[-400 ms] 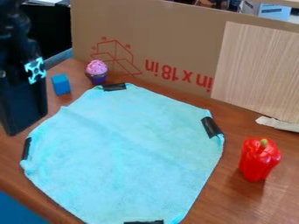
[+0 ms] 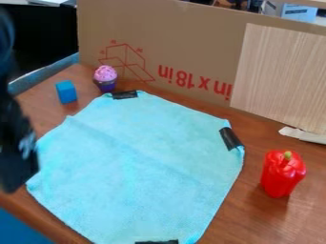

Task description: Fold the cloth from bottom left to top right

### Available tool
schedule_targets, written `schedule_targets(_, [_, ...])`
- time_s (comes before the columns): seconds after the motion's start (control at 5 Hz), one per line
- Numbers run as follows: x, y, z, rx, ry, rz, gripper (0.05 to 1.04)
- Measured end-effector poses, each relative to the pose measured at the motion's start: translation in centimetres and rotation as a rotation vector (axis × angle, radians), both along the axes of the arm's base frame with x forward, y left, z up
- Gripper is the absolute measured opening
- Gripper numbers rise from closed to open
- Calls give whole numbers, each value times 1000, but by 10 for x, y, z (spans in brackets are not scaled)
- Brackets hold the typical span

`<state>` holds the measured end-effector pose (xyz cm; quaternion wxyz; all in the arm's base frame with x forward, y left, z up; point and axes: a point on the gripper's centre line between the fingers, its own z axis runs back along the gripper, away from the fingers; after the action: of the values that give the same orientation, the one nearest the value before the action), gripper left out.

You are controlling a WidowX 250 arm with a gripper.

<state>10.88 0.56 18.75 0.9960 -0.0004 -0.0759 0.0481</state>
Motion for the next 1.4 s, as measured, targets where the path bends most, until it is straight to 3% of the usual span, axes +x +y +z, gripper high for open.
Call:
schedule_targets(0.2, [-16, 11, -44, 62, -49, 24, 999])
schedule_targets(0.4, [-8, 30, -71, 77, -51, 122, 999])
schedule_targets(0.8, [35, 61, -133, 78, -10, 365, 999])
schedule_targets(1.0, [54, 82, -146, 72, -47, 459, 999])
schedule_targets(1.2, [62, 89, -148, 45, -37, 477, 999])
schedule_targets(1.4, [61, 80, -136, 36, -68, 445, 999])
